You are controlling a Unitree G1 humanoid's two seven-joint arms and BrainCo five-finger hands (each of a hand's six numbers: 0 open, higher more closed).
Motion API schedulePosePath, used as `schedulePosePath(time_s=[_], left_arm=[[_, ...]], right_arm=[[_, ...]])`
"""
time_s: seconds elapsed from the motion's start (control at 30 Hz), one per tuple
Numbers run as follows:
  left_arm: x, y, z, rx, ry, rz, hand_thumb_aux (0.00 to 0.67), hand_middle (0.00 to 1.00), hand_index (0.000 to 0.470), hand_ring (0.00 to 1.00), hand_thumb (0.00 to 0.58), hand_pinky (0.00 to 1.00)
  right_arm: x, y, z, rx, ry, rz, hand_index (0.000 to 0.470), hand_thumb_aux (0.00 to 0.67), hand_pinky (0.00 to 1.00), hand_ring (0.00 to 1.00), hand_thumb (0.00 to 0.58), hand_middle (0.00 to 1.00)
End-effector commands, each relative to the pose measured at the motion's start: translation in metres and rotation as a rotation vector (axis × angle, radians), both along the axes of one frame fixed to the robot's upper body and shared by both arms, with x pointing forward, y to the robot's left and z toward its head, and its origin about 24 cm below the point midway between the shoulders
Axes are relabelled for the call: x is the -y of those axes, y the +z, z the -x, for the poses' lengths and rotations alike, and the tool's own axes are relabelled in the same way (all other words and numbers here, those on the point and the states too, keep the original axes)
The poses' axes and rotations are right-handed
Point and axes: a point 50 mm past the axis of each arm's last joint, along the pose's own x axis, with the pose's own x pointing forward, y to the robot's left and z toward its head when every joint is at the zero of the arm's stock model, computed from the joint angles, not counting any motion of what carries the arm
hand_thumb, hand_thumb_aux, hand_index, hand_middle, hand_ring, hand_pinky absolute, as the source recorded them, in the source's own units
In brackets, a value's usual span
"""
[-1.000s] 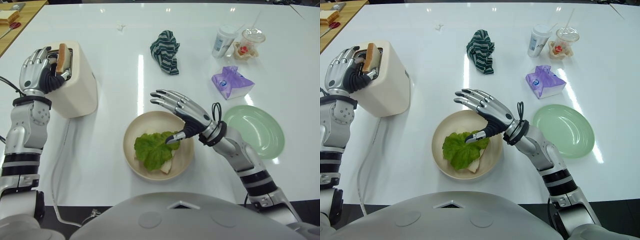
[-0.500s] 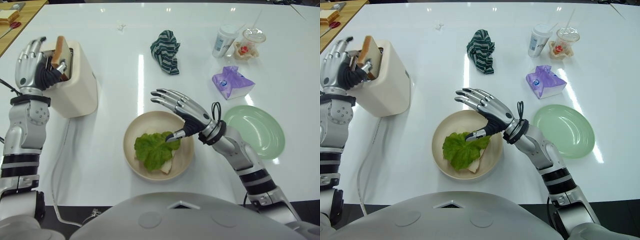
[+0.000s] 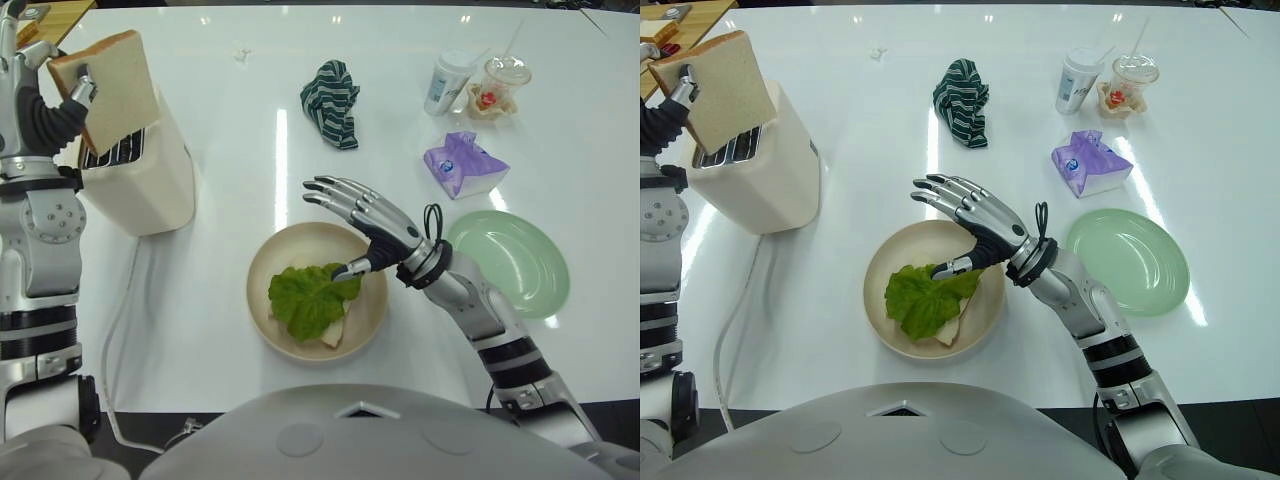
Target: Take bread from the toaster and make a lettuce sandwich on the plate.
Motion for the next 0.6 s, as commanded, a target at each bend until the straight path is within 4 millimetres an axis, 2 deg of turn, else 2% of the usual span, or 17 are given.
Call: schedulePosePath(time_s=[0.03,0.1,0.23,0.3,0.5,0.6], left_arm=[[0.000,-0.008,-0.005,-0.043,-0.091,0.172,0.670,0.00,0.470,0.00,0.580,0.00],[0.005,-0.009,-0.005,-0.060,-0.175,0.271,0.670,0.00,0.470,0.00,0.580,0.00],[0.034,-0.009,-0.003,-0.121,-0.427,0.426,0.670,0.00,0.470,0.00,0.580,0.00],[0.050,-0.009,0.001,-0.159,-0.530,0.463,0.670,0.00,0.470,0.00,0.580,0.00],[0.102,-0.024,0.019,-0.333,-0.790,0.553,0.670,0.00,0.470,0.00,0.580,0.00],[0.122,-0.045,0.029,-0.466,-0.848,0.580,0.670,0.00,0.470,0.00,0.580,0.00]], right_arm=[[0.001,-0.001,-0.001,-0.004,-0.006,0.007,0.000,0.000,0.00,0.00,0.000,0.00],[0.002,-0.001,-0.001,-0.004,-0.009,0.006,0.000,0.000,0.00,0.00,0.000,0.00],[0.014,0.007,-0.006,0.009,-0.053,-0.041,0.000,0.000,0.00,0.00,0.000,0.00],[0.026,0.015,-0.010,0.029,-0.093,-0.078,0.000,0.000,0.00,0.00,0.000,0.00],[0.081,0.046,-0.020,0.126,-0.271,-0.182,0.000,0.000,0.00,0.00,0.000,0.00],[0.094,0.054,-0.020,0.162,-0.315,-0.198,0.000,0.000,0.00,0.00,0.000,0.00]])
